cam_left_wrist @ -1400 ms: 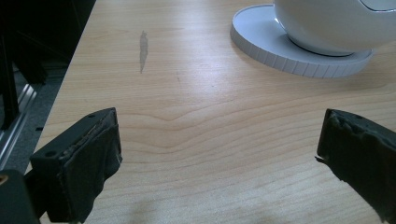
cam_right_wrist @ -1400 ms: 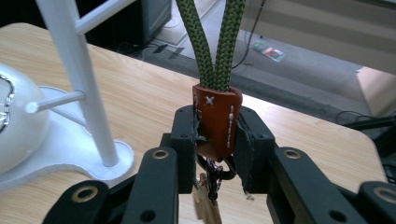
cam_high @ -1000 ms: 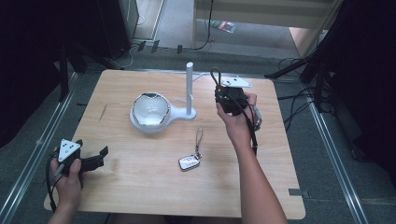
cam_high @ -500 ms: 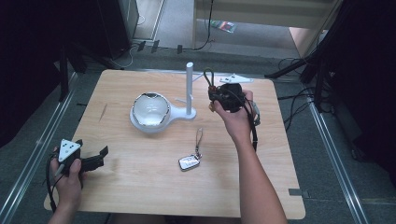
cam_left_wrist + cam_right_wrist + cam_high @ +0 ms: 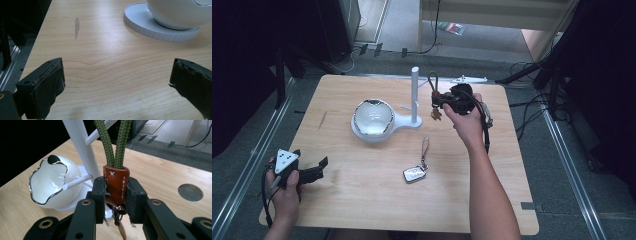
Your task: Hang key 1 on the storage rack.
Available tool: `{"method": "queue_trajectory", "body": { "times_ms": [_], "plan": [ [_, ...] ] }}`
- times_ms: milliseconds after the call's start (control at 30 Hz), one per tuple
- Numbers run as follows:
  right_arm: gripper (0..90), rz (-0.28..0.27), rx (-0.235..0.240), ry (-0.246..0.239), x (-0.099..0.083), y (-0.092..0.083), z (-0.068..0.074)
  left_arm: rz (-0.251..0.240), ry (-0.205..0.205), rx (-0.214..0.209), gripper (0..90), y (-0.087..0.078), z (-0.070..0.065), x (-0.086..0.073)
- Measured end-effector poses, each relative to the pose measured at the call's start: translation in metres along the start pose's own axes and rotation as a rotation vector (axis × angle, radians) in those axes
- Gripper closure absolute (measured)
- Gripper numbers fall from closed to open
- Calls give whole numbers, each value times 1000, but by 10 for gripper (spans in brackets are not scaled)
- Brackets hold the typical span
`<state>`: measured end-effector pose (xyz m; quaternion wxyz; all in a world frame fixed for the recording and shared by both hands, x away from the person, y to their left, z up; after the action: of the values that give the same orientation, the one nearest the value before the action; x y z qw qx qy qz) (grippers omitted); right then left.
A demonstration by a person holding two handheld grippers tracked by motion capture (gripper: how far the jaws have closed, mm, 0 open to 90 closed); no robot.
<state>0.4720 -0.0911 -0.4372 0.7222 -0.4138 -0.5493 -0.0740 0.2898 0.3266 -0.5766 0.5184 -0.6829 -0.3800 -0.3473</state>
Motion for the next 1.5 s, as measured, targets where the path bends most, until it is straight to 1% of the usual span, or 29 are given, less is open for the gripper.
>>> {"method": "queue_trajectory", "body": {
  "times_ms": [100,267,300,333,400,433,533,667,700,900,967,1000,1233,1300,1333,1367,1400,1500],
  "plan": [
    [724,3,21,13,-1,2,0,-2,-2,0,2,0,0,0],
    [727,-1,73,65,0,4,-4,-2,0,1,2,0,0,0],
    [727,-1,73,65,0,4,-4,-2,0,1,1,0,0,0],
    [728,-3,98,79,0,5,-5,-2,1,1,2,0,0,0],
    [729,-3,107,83,1,6,-5,-2,4,2,2,0,0,0],
    [728,-3,131,96,2,7,-5,-1,6,3,2,-1,0,0],
    [728,4,160,110,3,9,-6,-2,9,6,2,-1,0,0],
    [728,11,174,121,4,11,-7,-3,10,6,2,-1,-1,0],
    [728,14,182,132,5,12,-9,-3,10,5,1,-1,-1,0],
    [731,27,214,154,4,15,-10,-2,12,5,2,-1,-1,0],
    [731,27,216,157,4,15,-10,-3,12,6,2,-1,-1,0],
    [731,26,233,169,4,15,-11,-6,13,6,2,-1,-1,0],
    [736,33,246,209,3,17,-16,-6,12,6,2,-1,-1,0],
    [738,35,250,213,4,17,-16,-4,13,5,2,-1,-1,0],
    [740,38,267,216,4,18,-15,-3,13,6,2,-1,-1,0],
    [740,38,267,216,4,18,-15,-3,13,6,1,-1,-1,0],
    [741,46,281,221,5,19,-14,-3,13,6,2,-1,-1,0],
    [742,43,296,223,8,20,-13,-3,12,5,2,-1,-1,0]
  ]
}}
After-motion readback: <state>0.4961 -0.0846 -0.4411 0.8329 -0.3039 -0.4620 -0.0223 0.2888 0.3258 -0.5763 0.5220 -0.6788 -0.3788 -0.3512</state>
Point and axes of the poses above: each handheld gripper's, and its own axes: y roughly forward along the jaws, x roughly out of its top, z roughly to its left, the point moved 6 cm from there along y, roughly forward along the jaws, and after that the axes turned 11 degrees about -y, right-handed, at the moved point
